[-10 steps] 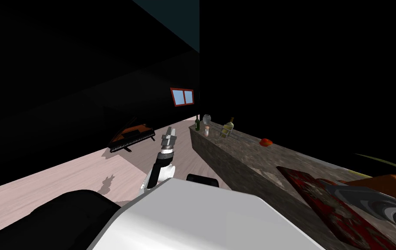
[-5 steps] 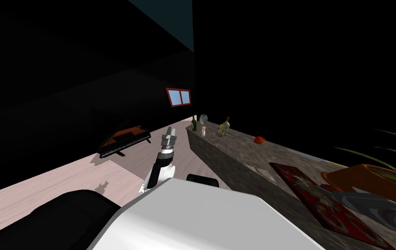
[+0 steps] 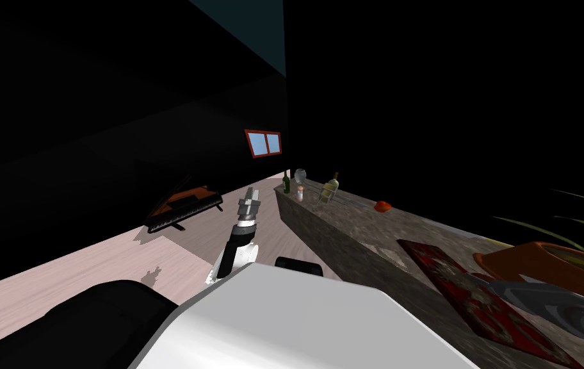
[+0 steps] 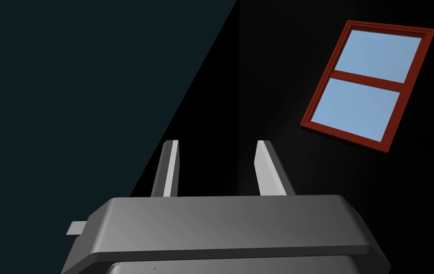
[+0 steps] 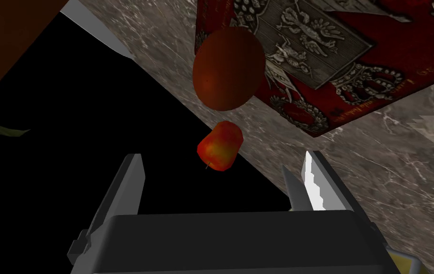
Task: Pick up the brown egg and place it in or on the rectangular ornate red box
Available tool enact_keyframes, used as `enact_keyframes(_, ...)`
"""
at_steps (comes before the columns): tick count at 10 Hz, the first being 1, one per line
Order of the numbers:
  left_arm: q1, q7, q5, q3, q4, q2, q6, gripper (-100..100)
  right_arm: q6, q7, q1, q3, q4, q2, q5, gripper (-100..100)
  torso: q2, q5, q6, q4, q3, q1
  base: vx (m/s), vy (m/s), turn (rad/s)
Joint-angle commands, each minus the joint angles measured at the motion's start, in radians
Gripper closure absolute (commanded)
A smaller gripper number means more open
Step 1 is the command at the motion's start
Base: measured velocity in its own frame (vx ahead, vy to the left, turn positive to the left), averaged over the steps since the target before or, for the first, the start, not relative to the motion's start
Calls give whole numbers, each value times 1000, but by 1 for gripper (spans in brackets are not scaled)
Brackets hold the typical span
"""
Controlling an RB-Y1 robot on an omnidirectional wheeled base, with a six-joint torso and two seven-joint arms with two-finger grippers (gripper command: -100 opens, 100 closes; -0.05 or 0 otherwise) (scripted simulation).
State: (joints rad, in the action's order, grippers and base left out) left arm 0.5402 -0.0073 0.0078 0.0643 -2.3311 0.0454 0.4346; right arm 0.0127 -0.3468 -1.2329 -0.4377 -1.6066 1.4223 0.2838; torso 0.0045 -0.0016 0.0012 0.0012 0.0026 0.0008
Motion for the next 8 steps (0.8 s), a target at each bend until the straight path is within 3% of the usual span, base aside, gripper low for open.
enact_keyframes(1, 0, 0, 0, 0, 0, 0, 0, 0, -4, 24, -31, -30, 21, 46, -23, -100, 0, 0, 0, 0, 0, 0, -69, 10, 16)
enact_keyframes(3, 0, 0, 0, 0, 0, 0, 0, 0, -3, 56, -82, -75, 41, 103, -57, -100, 3, 0, 0, 1, 2, 0, -85, 6, 12)
enact_keyframes(4, 0, 0, 0, 0, 0, 0, 0, 0, -3, 56, -82, -75, 41, 112, -57, -100, 4, 0, 0, 1, 2, 0, -61, 10, 5)
enact_keyframes(8, 0, 0, 0, 0, 0, 0, 0, 0, -2, 121, -182, -165, 82, 240, -125, -100, 3, 0, 0, 1, 2, 1, -72, 18, 12)
